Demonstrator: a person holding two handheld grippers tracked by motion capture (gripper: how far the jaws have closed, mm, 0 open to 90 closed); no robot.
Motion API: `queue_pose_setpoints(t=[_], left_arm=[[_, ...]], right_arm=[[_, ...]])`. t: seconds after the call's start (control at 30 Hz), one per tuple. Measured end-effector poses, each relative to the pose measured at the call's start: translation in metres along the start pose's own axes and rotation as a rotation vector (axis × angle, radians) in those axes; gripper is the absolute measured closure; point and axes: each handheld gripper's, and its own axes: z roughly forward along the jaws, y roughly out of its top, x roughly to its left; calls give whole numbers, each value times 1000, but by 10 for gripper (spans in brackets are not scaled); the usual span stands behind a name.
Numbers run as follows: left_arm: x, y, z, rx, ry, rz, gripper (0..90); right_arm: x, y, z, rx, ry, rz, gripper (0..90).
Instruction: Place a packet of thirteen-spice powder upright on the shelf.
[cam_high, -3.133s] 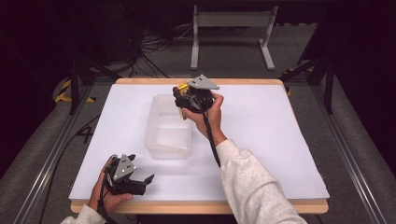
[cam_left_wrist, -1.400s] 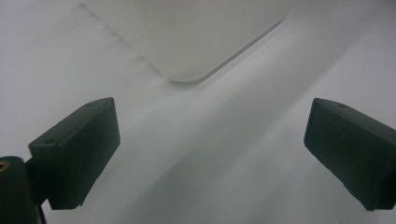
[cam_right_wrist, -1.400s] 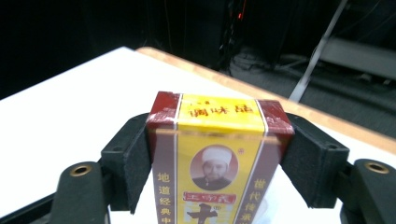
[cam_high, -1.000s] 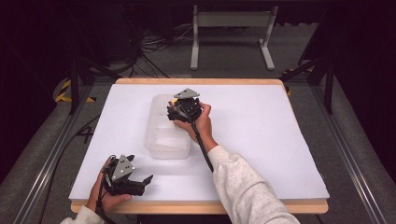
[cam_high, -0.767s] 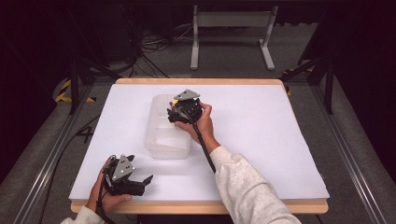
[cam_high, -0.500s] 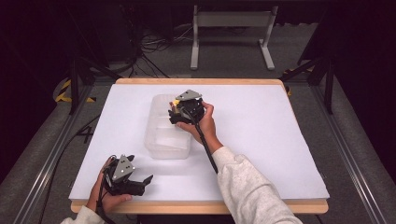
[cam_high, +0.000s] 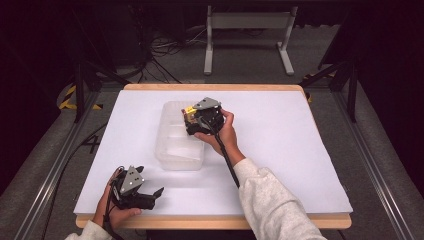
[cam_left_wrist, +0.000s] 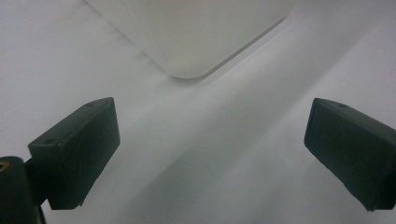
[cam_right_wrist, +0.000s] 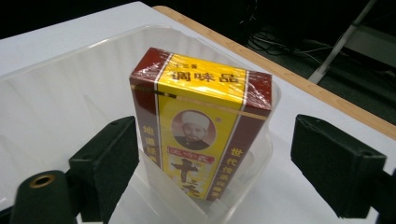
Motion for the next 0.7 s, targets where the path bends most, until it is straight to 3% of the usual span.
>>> queue_pose_setpoints(t=[0.17,0.7], left_arm=[[0,0,0,-3,2,-3,40],[-2,2,3,14,12,10,40]], right_arm=[[-3,-2,-9,-9,11,-7,147],[-19,-14,-42,7,-13,-53,160]])
